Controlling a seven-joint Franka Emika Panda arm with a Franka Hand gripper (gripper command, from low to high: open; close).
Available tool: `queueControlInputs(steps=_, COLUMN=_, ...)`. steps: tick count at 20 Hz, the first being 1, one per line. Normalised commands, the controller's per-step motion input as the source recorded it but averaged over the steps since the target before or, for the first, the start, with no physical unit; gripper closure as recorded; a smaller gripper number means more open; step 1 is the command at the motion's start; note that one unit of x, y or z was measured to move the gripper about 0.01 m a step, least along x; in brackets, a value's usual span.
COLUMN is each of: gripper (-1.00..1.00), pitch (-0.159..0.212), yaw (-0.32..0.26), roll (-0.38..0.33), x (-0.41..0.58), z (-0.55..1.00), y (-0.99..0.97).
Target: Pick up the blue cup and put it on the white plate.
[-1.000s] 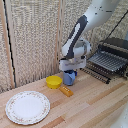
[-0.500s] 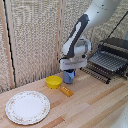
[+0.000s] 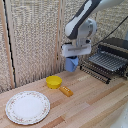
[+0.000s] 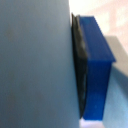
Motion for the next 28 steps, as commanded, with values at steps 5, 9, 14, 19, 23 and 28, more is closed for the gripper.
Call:
queueControlInputs(steps=5, gripper=1.0, pitch=0.108, yaw=0.081, roll=0.023, x=0.0, z=0.8, y=0.62)
queueControlInputs(steps=9, gripper=1.0, pitch=0.015, yaw=0.003, roll=0.0, x=-0.015, z=0.57, y=0.89)
queueControlInputs(steps=14, gripper=1.0, pitch=-0.008, yaw=-0.088, roll=-0.021, x=0.017, z=0.15, y=0.87)
queueControlInputs(steps=19, gripper=1.0, pitch=-0.009, yaw=-0.075, roll=-0.01, x=0.0, z=0.0, y=0.9)
queueControlInputs(steps=23, gripper=1.0, pitch=-0.015, yaw=-0.063, roll=-0.012, x=0.0, z=-0.03, y=0.93)
queueControlInputs(steps=28, gripper=1.0, pitch=-0.024, yaw=-0.09, roll=-0.014, x=0.04, z=-0.15, y=0.91)
